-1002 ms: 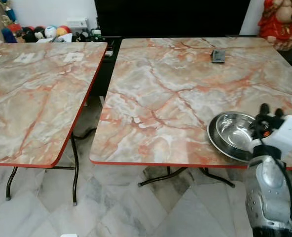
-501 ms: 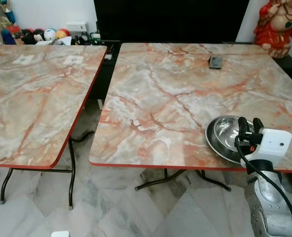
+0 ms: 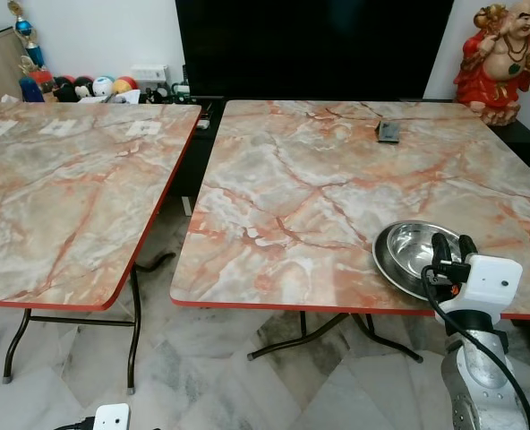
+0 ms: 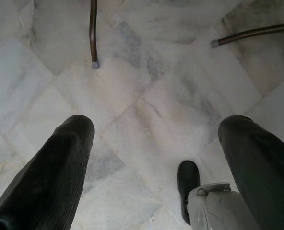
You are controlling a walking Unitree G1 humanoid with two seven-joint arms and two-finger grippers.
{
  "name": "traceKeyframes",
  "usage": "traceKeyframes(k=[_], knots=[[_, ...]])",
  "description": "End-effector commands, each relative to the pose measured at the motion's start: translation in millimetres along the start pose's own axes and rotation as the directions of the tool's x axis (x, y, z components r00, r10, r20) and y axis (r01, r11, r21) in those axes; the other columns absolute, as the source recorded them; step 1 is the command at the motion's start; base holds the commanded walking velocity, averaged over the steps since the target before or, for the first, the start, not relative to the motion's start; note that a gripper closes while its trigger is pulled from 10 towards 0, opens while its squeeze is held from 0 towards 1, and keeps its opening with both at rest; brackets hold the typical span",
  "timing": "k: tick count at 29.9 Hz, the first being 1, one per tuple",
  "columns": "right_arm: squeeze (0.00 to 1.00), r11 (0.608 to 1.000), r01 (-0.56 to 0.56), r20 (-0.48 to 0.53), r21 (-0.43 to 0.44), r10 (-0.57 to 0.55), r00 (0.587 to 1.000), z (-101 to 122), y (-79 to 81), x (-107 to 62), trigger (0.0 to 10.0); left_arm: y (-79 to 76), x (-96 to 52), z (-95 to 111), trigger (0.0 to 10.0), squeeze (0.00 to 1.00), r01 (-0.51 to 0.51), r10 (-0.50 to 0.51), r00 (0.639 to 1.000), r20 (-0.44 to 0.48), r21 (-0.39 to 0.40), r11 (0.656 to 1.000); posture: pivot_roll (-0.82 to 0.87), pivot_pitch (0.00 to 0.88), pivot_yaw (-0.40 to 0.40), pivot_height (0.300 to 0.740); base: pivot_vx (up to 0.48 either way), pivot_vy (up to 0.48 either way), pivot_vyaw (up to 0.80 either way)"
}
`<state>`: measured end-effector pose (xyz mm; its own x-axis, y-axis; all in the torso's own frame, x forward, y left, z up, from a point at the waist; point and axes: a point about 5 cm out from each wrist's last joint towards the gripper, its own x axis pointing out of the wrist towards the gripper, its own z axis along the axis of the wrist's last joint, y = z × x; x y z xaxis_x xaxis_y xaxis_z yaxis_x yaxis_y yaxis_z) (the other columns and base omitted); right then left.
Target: Setting the table
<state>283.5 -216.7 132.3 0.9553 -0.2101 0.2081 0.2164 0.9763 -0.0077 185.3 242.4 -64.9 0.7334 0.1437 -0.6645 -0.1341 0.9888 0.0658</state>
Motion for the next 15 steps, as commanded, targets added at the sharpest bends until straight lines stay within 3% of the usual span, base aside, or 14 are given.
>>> traceKeyframes(k=[1, 7, 15], knots=[[0.0, 1.0, 0.005, -0.014, -0.009, -0.005, 1.0, -6, -0.1, -1.5, 10.0, -1.6, 0.7, 0, 10.0, 0.0, 0.001, -0.001, 1.0, -0.006, -0.003, 1.0, -0.07, 0.0, 0.017, 0.74, 0.0, 0.0, 0.0], [0.0, 1.0, -0.014, -0.047, -0.019, 0.013, 0.999, -16, -1.3, -2.5, 10.0, 1.5, 0.5, 1, 10.0, 0.0, -0.006, 0.006, 1.0, -0.002, -0.004, 1.0, -0.06, 0.0, 0.015, 0.74, 0.0, 0.0, 0.0], [0.0, 0.998, -0.053, -0.058, -0.024, 0.052, 0.997, -20, 0.7, -4.1, 10.0, 13.3, -5.8, -11, 10.0, 0.0, -0.032, 0.032, 0.999, -0.038, -0.006, 0.999, -0.04, 0.0, 0.011, 0.74, 0.0, 0.442, 0.0]])
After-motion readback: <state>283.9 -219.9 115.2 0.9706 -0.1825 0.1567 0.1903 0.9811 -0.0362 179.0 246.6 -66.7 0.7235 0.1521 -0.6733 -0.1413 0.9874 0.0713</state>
